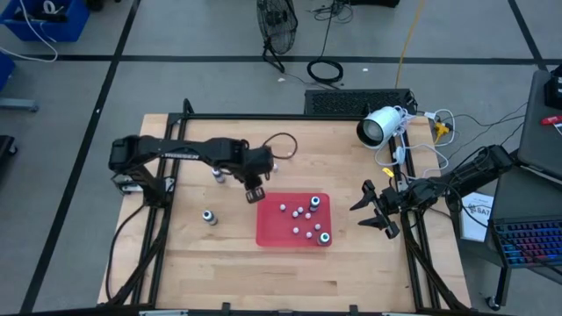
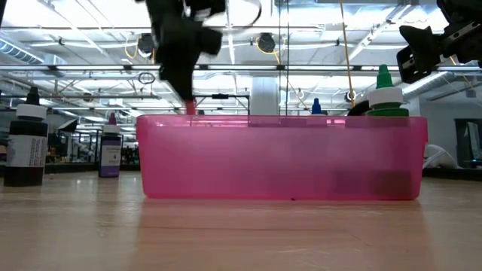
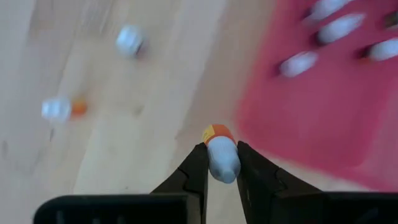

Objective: Pick & Place food coloring
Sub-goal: Put the small orange food coloring bottle into the pink bin

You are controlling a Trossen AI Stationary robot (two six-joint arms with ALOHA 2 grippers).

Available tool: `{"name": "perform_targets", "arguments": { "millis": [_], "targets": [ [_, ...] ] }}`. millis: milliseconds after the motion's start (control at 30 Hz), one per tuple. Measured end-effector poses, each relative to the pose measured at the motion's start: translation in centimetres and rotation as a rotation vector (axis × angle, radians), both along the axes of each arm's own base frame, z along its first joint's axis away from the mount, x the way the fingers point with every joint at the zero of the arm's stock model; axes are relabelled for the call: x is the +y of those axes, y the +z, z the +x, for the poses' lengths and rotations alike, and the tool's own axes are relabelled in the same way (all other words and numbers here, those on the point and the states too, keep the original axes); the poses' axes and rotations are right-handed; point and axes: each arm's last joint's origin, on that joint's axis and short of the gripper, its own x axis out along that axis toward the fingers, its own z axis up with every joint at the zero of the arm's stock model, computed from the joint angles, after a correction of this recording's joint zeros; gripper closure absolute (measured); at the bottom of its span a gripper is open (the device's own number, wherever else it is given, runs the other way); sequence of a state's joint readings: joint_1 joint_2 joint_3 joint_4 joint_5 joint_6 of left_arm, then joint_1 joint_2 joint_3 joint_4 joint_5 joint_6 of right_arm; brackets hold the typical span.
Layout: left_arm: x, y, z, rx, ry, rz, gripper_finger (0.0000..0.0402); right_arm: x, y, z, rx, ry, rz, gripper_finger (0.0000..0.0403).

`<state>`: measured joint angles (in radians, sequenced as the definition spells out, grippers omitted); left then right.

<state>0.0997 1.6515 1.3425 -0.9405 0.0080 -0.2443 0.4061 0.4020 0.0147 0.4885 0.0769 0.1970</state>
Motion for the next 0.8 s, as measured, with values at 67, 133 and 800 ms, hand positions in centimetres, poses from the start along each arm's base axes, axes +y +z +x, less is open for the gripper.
{"name": "perform_targets", "arguments": {
  "millis": [67, 133, 800],
  "targets": [
    [-1.4, 1.1, 0.9, -0.038, -0.043, 0.022, 0.0342, 0.0, 0.0, 0.0, 0.0, 0.0, 0.0, 0.0188],
    [-2.8, 1.4, 1.8, -0.035, -0.084, 0.046, 0.0342, 0.0, 0.0, 0.0, 0.0, 0.0, 0.0, 0.0187],
    [-9.0, -2.4, 10.5, 0.07, -0.501, 0.007, 0.0342, 0.0, 0.0, 0.0, 0.0, 0.0, 0.0, 0.0184]
  ]
}}
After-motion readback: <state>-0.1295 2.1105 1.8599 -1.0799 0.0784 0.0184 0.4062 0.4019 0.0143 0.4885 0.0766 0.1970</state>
